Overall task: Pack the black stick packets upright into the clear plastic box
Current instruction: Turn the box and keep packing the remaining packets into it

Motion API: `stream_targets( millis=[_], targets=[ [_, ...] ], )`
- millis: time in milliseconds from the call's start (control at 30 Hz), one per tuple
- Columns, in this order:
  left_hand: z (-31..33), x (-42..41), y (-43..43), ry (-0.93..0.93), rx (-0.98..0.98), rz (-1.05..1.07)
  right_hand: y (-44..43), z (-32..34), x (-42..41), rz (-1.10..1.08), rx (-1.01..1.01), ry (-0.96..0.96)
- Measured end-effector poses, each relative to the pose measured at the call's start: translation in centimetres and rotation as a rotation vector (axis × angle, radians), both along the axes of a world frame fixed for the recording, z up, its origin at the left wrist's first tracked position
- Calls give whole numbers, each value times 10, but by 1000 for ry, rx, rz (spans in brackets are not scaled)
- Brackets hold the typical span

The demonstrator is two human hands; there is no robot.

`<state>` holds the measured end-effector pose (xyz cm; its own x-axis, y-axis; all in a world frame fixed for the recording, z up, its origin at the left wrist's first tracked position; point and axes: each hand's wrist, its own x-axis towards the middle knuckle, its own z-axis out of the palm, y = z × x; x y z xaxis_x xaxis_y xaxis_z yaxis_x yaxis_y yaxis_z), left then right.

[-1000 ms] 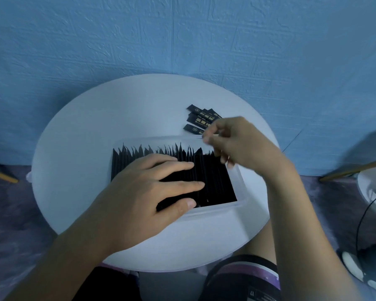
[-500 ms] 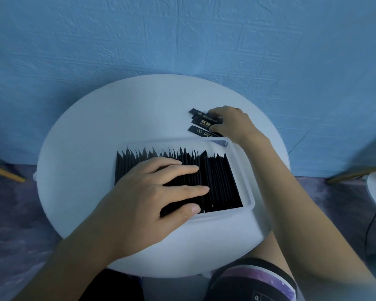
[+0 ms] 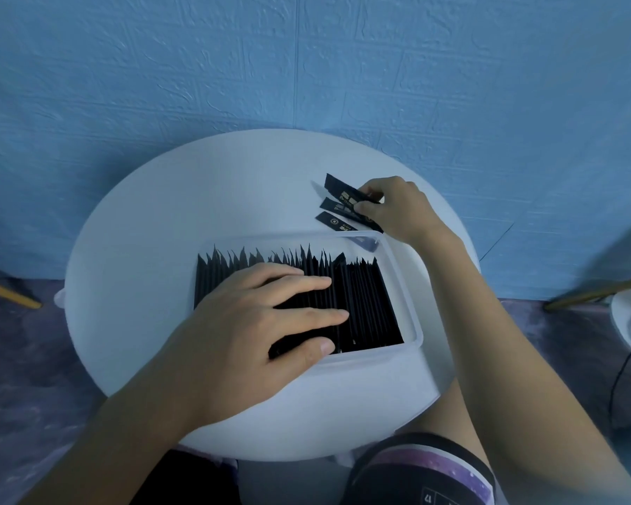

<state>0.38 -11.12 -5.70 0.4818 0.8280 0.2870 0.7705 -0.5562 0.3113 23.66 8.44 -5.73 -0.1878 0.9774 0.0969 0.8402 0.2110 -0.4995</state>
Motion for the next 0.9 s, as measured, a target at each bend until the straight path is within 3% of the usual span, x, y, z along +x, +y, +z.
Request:
stream_targets(
  millis=[233,333,600,900],
  targets=[
    [-1,0,1,-5,4,-8,-40,34,8,9,-4,313],
    [-1,0,1,-11,6,-10,-82,52,10,26,-40,353],
    [-1,1,2,0,14,-12,-166,38,-18,-94,-103,32],
    [-1,2,1,-9,18,-3,-171,44,-23,-63,-171,-15]
  ],
)
